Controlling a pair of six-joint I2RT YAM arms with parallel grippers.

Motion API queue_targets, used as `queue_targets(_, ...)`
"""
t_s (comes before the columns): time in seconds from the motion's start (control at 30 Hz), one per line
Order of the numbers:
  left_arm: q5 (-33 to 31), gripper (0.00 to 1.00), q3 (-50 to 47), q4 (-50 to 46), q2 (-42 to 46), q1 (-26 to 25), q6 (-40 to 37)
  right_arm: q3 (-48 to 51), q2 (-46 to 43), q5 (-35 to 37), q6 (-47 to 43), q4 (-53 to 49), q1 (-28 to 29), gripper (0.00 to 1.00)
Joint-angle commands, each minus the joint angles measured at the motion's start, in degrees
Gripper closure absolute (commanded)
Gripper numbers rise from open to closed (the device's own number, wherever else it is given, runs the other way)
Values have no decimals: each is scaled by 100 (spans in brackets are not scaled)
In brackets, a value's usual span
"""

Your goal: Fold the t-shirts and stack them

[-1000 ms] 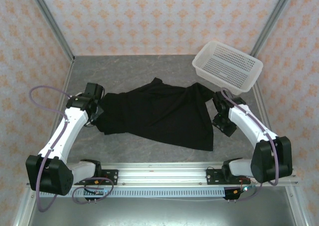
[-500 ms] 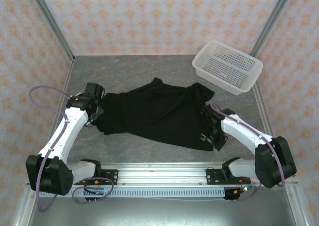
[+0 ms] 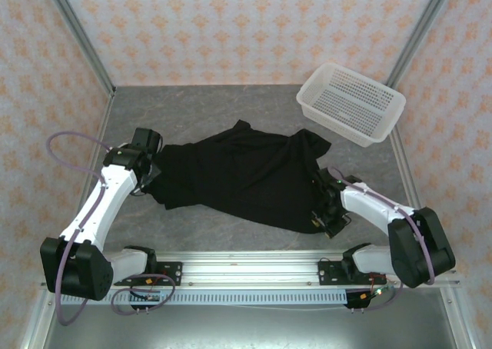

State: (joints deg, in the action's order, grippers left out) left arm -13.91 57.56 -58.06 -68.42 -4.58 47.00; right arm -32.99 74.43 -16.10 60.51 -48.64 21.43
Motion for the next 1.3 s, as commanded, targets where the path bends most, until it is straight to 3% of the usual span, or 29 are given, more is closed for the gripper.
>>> queue_targets(0.0, -147, 100, 44, 0, 24, -47, 28, 282, 293, 315, -19, 1584, -32, 84)
queue_targets(0.1, -127, 100, 58, 32, 59, -43, 35, -289, 107, 597, -345, 1258, -25, 100)
queue_targets(0.27, -14, 100, 367, 151, 111, -42, 35, -2069, 90, 963, -1237, 506, -33, 100)
queue_targets(0.43, -216, 100, 1541, -133, 165, -43, 130, -4333, 368, 1220, -2235, -30, -57, 100)
queue_targets(0.63, -737, 100, 2830, -503, 765, -43, 295, -6087, 320, 1029, -2985, -124, -76, 100)
queue_targets(0.93, -1245, 100, 4105, -282, 1923, -43, 182, -6619, -632, 3, -3188, 405, -74, 100)
queue_targets(1.07, -1099, 100, 4777, -39, 1578, -43, -10, -6963, -479, -592, -2819, 649, -75, 100)
queue_targets(1.27, -1039, 100, 5557, 151, 334, 49, -262, -7431, 817, -1437, -2352, 1358, -77, 100)
